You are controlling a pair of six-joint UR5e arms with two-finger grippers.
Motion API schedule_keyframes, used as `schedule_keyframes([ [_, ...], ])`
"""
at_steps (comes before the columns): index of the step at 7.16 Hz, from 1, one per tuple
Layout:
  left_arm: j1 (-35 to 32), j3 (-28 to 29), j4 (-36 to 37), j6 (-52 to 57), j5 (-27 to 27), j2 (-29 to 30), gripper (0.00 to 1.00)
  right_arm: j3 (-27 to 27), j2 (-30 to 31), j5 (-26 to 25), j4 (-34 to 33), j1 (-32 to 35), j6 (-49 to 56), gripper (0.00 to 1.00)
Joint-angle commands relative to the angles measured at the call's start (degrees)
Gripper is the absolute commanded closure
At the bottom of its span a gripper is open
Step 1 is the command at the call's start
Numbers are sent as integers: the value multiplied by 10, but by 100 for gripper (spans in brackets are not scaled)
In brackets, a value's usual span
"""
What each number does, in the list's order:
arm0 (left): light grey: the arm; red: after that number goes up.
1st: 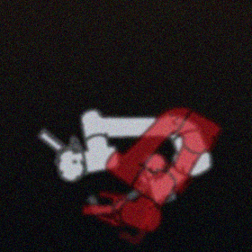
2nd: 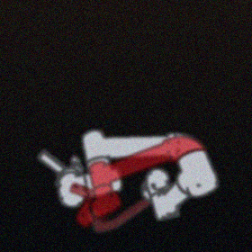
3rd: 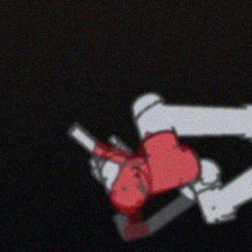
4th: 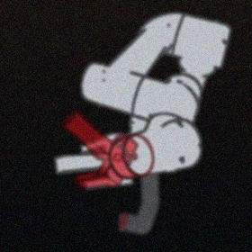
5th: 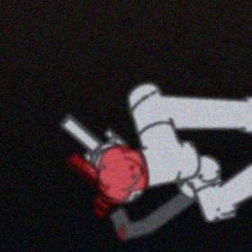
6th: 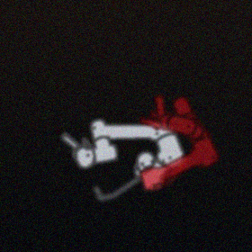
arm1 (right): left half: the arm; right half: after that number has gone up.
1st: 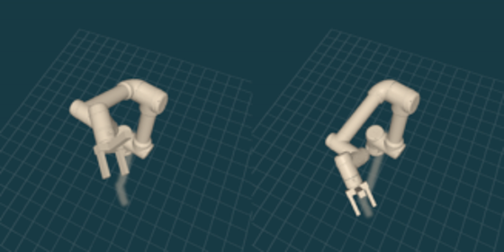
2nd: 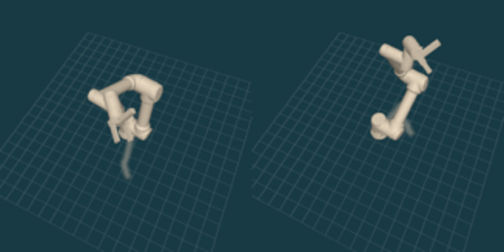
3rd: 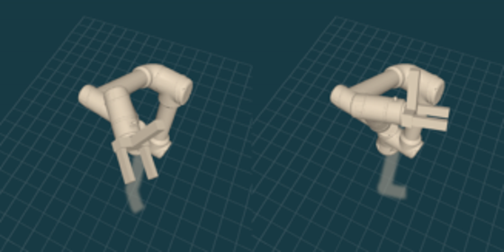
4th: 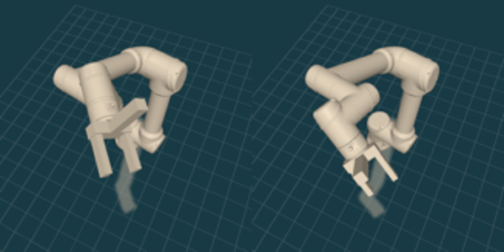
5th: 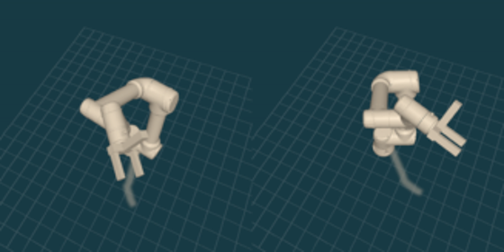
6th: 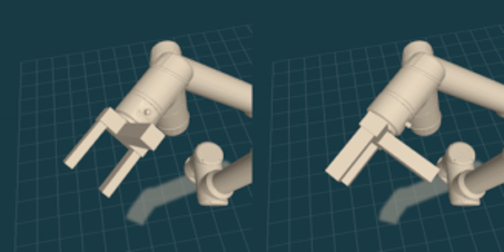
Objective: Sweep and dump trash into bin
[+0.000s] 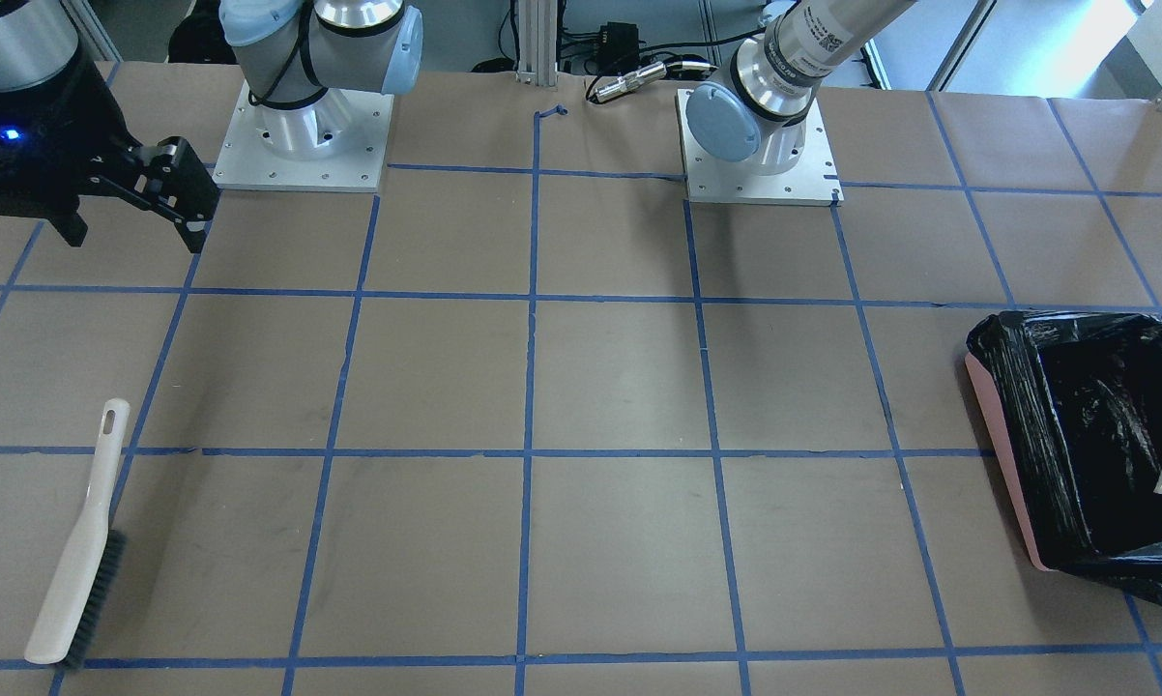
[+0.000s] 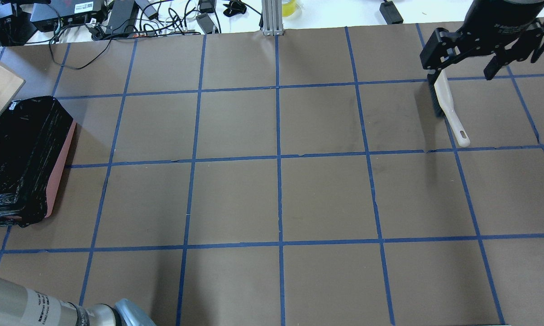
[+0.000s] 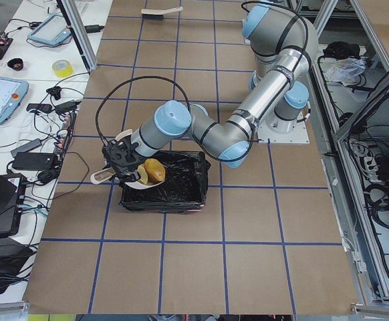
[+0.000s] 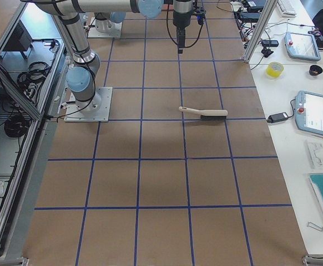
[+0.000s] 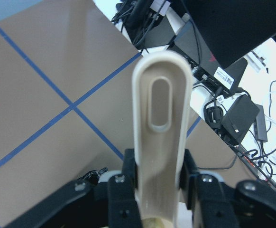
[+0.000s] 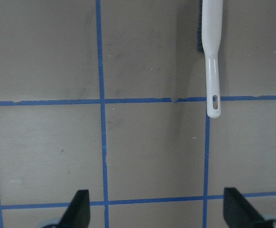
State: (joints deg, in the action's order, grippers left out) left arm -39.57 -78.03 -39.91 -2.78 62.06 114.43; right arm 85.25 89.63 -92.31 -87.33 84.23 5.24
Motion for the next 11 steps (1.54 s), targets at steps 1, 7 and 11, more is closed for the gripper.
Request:
schedule_keyframes([
  [1,2,-20,29,35,-46,-12,100,4,1,32,0,7,-10,0],
  [7,2,-21,101,178,-79,-22,100,4,-2,32,-11,7,-9,0],
  [11,-77,-16,28,48,15,-44,100,4,-2,41,-8,7,-9,0],
])
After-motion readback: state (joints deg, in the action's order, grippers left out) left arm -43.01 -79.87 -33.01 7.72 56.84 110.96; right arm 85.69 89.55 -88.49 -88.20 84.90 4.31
